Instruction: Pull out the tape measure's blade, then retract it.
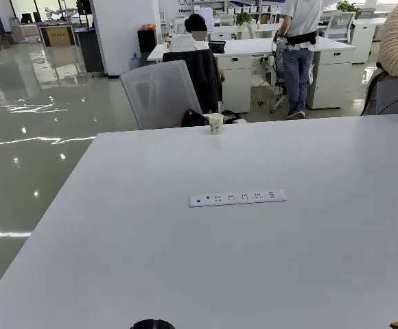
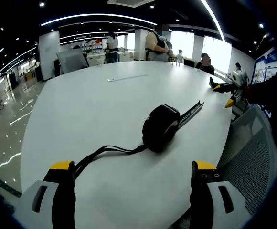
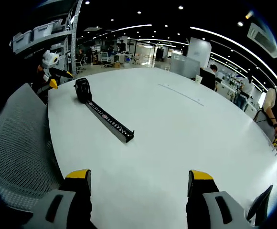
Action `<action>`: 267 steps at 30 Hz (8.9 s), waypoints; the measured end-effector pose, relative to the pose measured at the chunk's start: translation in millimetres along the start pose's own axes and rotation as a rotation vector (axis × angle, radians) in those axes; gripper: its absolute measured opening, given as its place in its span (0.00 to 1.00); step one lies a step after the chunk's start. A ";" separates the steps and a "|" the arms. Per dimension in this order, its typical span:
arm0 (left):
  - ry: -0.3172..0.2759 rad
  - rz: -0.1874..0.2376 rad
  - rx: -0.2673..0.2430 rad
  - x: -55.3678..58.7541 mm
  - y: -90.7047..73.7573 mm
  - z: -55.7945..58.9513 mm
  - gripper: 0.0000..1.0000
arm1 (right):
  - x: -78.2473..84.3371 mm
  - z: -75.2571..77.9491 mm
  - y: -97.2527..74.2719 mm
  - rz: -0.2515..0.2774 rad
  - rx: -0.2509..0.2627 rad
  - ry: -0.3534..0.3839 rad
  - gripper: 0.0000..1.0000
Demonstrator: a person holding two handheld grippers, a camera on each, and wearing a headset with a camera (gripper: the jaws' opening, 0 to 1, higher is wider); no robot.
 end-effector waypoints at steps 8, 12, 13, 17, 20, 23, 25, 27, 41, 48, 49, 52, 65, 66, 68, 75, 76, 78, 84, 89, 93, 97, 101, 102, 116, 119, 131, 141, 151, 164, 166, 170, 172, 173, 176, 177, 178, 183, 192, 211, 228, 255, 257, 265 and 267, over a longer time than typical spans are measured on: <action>0.022 -0.001 0.014 15.8 -8.8 3.2 0.99 | 14.4 -14.5 -10.1 0.015 -0.005 0.080 0.93; -0.007 0.015 0.027 17.9 -11.3 3.6 0.99 | 22.1 -19.3 -17.9 0.017 -0.007 0.121 0.99; -0.001 0.017 0.024 17.8 -11.6 3.9 0.99 | 23.8 -19.7 -19.6 0.015 -0.006 0.122 0.99; 0.002 0.022 0.022 15.3 -13.4 2.6 0.99 | 29.2 -21.4 -28.6 0.010 -0.007 0.146 0.99; -0.024 0.037 0.020 9.4 -15.7 2.8 0.99 | 31.9 -22.3 -33.3 0.012 -0.001 0.154 0.99; -0.012 0.051 0.021 7.7 -15.2 3.9 0.99 | 32.4 -20.5 -35.6 0.017 0.012 0.181 0.99; 0.007 0.026 0.026 10.6 -13.8 6.6 0.99 | 32.9 -19.4 -36.7 0.015 0.018 0.198 0.99; 0.019 0.023 0.032 9.2 -13.9 9.5 0.99 | 30.5 -19.9 -38.0 0.021 0.027 0.202 0.99; 0.008 0.014 -0.019 9.4 -13.4 1.9 0.99 | 29.0 -22.7 -40.1 -0.010 0.005 0.159 0.99; -0.010 0.010 -0.019 12.0 -9.6 5.4 0.99 | 28.0 -20.8 -40.7 -0.011 0.008 0.156 0.99; -0.011 0.006 -0.019 12.2 -9.3 6.0 0.99 | 28.2 -20.5 -40.7 -0.013 0.011 0.153 0.99; -0.040 0.009 -0.015 11.7 -6.7 7.4 0.99 | 28.0 -21.0 -39.8 -0.008 0.010 0.144 0.99; -0.067 0.015 -0.004 1.6 3.8 27.8 0.99 | 35.8 -24.3 -34.5 -0.045 -0.051 0.111 0.99; -0.067 0.014 0.007 0.5 6.1 30.8 0.99 | 37.9 -23.5 -35.2 -0.068 -0.056 0.100 0.99; -0.071 0.011 0.016 -1.0 8.8 35.7 0.99 | 38.4 -22.3 -34.1 -0.084 -0.062 0.103 0.99; -0.089 0.051 0.045 -19.2 21.7 54.5 0.99 | 23.5 -16.9 -31.0 -0.070 -0.070 0.089 0.99; -0.101 0.061 0.043 -23.4 23.8 56.0 0.99 | 21.0 -16.5 -30.6 -0.071 -0.069 0.084 0.99; -0.105 0.060 0.025 -27.8 26.3 57.1 0.99 | 18.5 -16.5 -29.2 -0.069 -0.088 0.084 0.99; -0.132 0.069 0.000 -39.3 35.5 64.5 0.99 | 9.5 -16.5 -21.1 -0.080 -0.133 0.012 0.99; -0.145 0.066 0.010 -37.6 43.5 75.3 0.99 | 0.6 -14.0 -14.9 -0.074 -0.151 -0.014 0.99; -0.139 0.043 -0.009 -31.0 48.5 80.2 0.99 | -7.9 -14.1 -9.2 -0.080 -0.169 -0.053 0.99; -0.161 0.049 -0.025 -29.0 51.4 83.0 0.99 | -14.2 -11.7 -3.7 -0.089 -0.184 -0.096 0.99; -0.174 0.069 -0.047 -32.4 54.7 85.9 0.99 | -22.5 -7.3 -0.1 -0.085 -0.200 -0.101 0.99; -0.181 0.080 -0.052 -34.4 56.1 86.5 0.99 | -26.3 -5.7 0.4 -0.081 -0.201 -0.110 0.99; -0.169 0.120 -0.097 -40.3 76.2 89.9 0.99 | -49.6 5.3 22.4 -0.096 -0.259 -0.247 0.99; -0.161 0.117 -0.119 -41.3 80.4 85.5 0.99 | -52.7 7.7 32.3 -0.096 -0.281 -0.274 0.99; -0.205 0.150 -0.157 -52.0 94.2 82.2 0.99 | -57.8 14.7 60.7 -0.132 -0.352 -0.365 0.92; -0.261 0.204 -0.166 -47.8 102.3 76.7 0.99 | -53.9 9.8 82.8 -0.169 -0.425 -0.456 0.77; -0.236 0.252 -0.210 -47.3 101.5 70.7 0.99 | -56.4 7.1 99.8 -0.207 -0.501 -0.464 0.66; -0.228 0.278 -0.215 -49.4 102.6 70.5 0.99 | -53.2 -5.1 107.2 -0.226 -0.574 -0.511 0.42; -0.231 0.287 -0.215 -49.5 102.5 69.4 0.99 | -53.1 -5.8 108.0 -0.227 -0.578 -0.519 0.39; -0.243 0.290 -0.218 -49.7 101.5 67.4 0.99 | -53.7 -8.1 107.9 -0.228 -0.591 -0.515 0.33; -0.249 0.292 -0.224 -50.0 100.6 66.1 0.99 | -52.9 -8.9 108.3 -0.232 -0.597 -0.525 0.30; -0.248 0.292 -0.225 -49.8 100.6 65.6 0.99 | -52.3 -9.1 108.6 -0.233 -0.600 -0.526 0.29; -0.243 0.294 -0.227 -49.1 100.5 65.1 0.99 | -49.0 -9.4 108.8 -0.245 -0.605 -0.532 0.26; -0.236 0.307 -0.226 -50.5 100.0 65.4 0.99 | -49.4 -9.0 109.1 -0.242 -0.604 -0.535 0.25; -0.228 0.312 -0.225 -51.2 99.8 65.9 0.99 | -49.6 -8.7 108.9 -0.243 -0.604 -0.532 0.24; -0.216 0.322 -0.217 -53.2 100.8 68.1 0.99 | -49.8 -10.4 108.0 -0.239 -0.613 -0.542 0.17; -0.236 0.317 -0.223 -51.3 101.8 66.7 0.97 | -49.4 -9.2 108.9 -0.240 -0.599 -0.562 0.12; -0.304 0.247 -0.206 -39.1 112.9 77.4 0.75 | -51.6 -10.4 110.2 -0.313 -0.540 -0.457 0.12; -0.317 0.182 -0.230 -36.1 111.6 69.6 0.62 | -52.3 -10.4 112.7 -0.376 -0.526 -0.429 0.10; -0.292 0.131 -0.222 -35.1 112.0 69.1 0.62 | -57.5 -14.7 114.2 -0.406 -0.531 -0.450 0.11; -0.292 0.129 -0.220 -34.7 112.2 69.1 0.62 | -56.6 -13.7 115.4 -0.404 -0.532 -0.454 0.11; -0.293 0.122 -0.220 -33.3 111.9 69.3 0.62 | -57.3 -15.9 115.8 -0.419 -0.538 -0.480 0.11; -0.293 0.121 -0.220 -33.1 112.0 69.0 0.62 | -57.4 -15.9 116.1 -0.414 -0.542 -0.489 0.11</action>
Point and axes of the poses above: the centre of the closed fingertips' face, and the gripper's own axes: y roughly forward along the fingers, z roughly to its right, x roughly out of its underside, the point moved 3 cm from there along -y, roughly backward along the fingers, and after that the axes turned 11 degrees about -y, right-handed, at the moved point
